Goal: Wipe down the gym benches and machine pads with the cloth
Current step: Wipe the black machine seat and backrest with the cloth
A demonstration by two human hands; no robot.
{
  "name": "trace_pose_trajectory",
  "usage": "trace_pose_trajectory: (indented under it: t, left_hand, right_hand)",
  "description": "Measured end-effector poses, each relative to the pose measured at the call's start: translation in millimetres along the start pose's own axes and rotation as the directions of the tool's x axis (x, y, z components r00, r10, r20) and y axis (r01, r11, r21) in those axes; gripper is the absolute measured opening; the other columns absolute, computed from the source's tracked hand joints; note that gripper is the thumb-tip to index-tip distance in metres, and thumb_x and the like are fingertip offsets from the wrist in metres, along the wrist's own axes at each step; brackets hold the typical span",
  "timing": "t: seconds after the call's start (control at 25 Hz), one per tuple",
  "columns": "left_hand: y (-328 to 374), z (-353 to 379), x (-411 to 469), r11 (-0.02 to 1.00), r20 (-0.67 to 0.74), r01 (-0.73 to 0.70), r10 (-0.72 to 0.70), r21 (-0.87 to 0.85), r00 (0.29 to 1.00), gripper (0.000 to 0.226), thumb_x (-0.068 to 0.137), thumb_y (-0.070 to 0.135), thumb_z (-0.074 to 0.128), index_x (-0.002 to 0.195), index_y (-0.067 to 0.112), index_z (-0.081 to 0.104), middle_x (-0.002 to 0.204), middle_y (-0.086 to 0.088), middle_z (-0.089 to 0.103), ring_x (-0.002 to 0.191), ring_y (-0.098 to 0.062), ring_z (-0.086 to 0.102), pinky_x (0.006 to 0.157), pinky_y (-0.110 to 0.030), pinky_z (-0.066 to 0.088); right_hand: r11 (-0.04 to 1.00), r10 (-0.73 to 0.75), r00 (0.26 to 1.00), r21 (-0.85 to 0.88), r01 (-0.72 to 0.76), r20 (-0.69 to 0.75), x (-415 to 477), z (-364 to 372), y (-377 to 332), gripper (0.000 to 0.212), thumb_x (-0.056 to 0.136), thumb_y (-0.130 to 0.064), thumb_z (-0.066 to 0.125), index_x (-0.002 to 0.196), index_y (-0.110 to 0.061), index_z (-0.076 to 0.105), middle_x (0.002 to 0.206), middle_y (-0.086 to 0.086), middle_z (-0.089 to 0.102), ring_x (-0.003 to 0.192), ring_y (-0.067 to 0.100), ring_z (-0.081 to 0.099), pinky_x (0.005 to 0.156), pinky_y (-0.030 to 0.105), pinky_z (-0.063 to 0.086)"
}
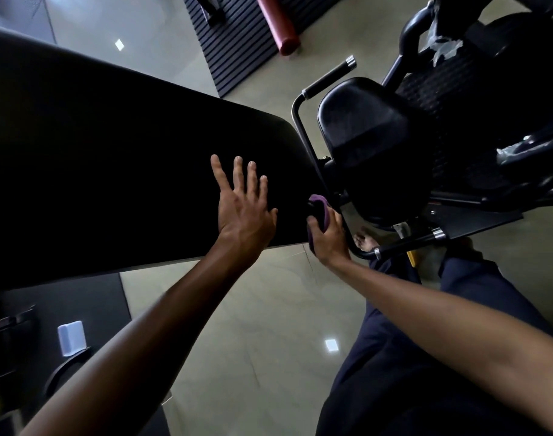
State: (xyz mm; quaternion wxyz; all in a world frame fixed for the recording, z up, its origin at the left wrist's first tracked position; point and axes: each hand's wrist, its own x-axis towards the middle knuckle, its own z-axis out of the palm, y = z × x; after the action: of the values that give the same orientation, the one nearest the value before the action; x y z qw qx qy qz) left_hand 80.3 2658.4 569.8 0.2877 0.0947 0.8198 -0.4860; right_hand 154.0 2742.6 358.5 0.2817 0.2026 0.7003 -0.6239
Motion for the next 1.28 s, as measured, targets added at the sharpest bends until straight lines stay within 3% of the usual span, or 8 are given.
trace_pose_trajectory:
  t: [0.24,0.4,0.56,0.8,0.88,1.12,1.2,1.28]
  left_hand:
    - [-2.9,-21.4,20.6,0.987,0.137,0.018,0.004,-0.158,0.991,0.071,0.101,0.06,0.021,0.16,0.021,0.013,0.168,-0.015,0.002,0.153,-0.042,-0.009,0.104,-0.078,-0.018]
    - [-13.2,-30.7,66.4,0.987,0.225,0.02,0.017,-0.16,0.974,0.068,0.103,0.051,0.03,0.161,0.019,0.015,0.169,-0.012,0.002,0.153,-0.039,-0.01,0.108,-0.076,-0.014]
    - [-23.5,-21.0,86.7,0.996,0.209,0.0,0.019,-0.094,0.978,0.067,0.104,0.054,0.02,0.161,0.022,0.008,0.168,-0.011,-0.005,0.153,-0.036,-0.014,0.11,-0.075,-0.015]
    - [-19.6,-7.4,90.1,0.999,0.141,-0.009,0.014,-0.038,0.99,0.069,0.102,0.056,0.01,0.161,0.022,0.0,0.168,-0.012,-0.01,0.153,-0.037,-0.016,0.108,-0.077,-0.013]
    - [-15.7,-7.1,90.3,0.999,0.151,-0.002,0.009,-0.044,0.988,0.069,0.102,0.056,0.01,0.161,0.022,0.0,0.168,-0.012,-0.01,0.152,-0.037,-0.017,0.108,-0.078,-0.014]
    - [-29.7,-13.3,114.6,0.992,0.092,0.002,0.01,-0.127,0.996,0.064,0.103,0.047,0.025,0.16,0.018,0.016,0.167,-0.014,0.01,0.154,-0.037,0.0,0.107,-0.077,-0.014]
    - [-46.1,-17.7,137.5,0.995,0.084,0.03,-0.021,-0.099,0.996,0.061,0.103,0.043,0.027,0.158,0.016,0.023,0.164,-0.015,0.018,0.153,-0.038,0.008,0.108,-0.077,-0.011]
    - [-60.0,-20.9,157.4,0.996,0.114,0.037,-0.029,-0.075,0.993,0.058,0.102,0.04,0.028,0.155,0.019,0.03,0.161,-0.015,0.025,0.15,-0.04,0.014,0.11,-0.076,-0.007]
  right_hand:
    - [0.946,0.323,0.945,0.023,-0.324,0.055,89.6,-13.2,-11.3,0.053,0.084,-0.052,0.055,0.135,-0.035,0.056,0.128,0.013,0.06,0.111,0.033,0.063,0.099,0.036,0.049]
    - [0.997,-0.032,0.99,-0.058,0.04,0.134,58.2,-1.7,-58.5,0.06,0.087,-0.059,0.044,0.142,-0.037,0.051,0.144,0.007,0.051,0.125,0.029,0.055,0.106,0.042,0.043]
    - [0.949,-0.309,0.937,-0.004,0.314,0.163,6.9,-13.1,-21.4,0.053,0.093,-0.057,0.047,0.145,-0.049,0.04,0.155,-0.007,0.041,0.139,0.018,0.043,0.105,0.041,0.04]
    - [0.99,0.129,0.989,-0.074,-0.124,0.068,113.2,-4.5,-29.9,0.04,0.099,-0.04,0.051,0.139,-0.041,0.051,0.146,0.007,0.049,0.129,0.034,0.052,0.108,0.039,0.038]
    - [0.99,0.091,0.992,-0.113,-0.08,0.089,136.8,1.4,-54.6,0.04,0.098,-0.041,0.051,0.138,-0.042,0.052,0.147,0.005,0.049,0.128,0.033,0.053,0.108,0.038,0.039]
    - [0.911,-0.408,0.891,0.019,0.413,0.199,63.5,-10.6,-39.9,0.055,0.092,-0.047,0.054,0.146,-0.047,0.044,0.158,-0.019,0.036,0.148,0.004,0.03,0.115,0.028,0.028]
    - [0.934,-0.346,0.92,-0.025,0.356,0.182,79.7,-16.2,-9.5,0.058,0.087,-0.056,0.054,0.144,-0.046,0.047,0.155,-0.014,0.041,0.144,0.011,0.039,0.114,0.037,0.035]
    - [0.986,-0.132,0.984,-0.088,0.143,0.12,117.2,-13.5,-12.6,0.063,0.083,-0.065,0.054,0.142,-0.041,0.051,0.147,-0.003,0.049,0.133,0.025,0.052,0.111,0.047,0.041]
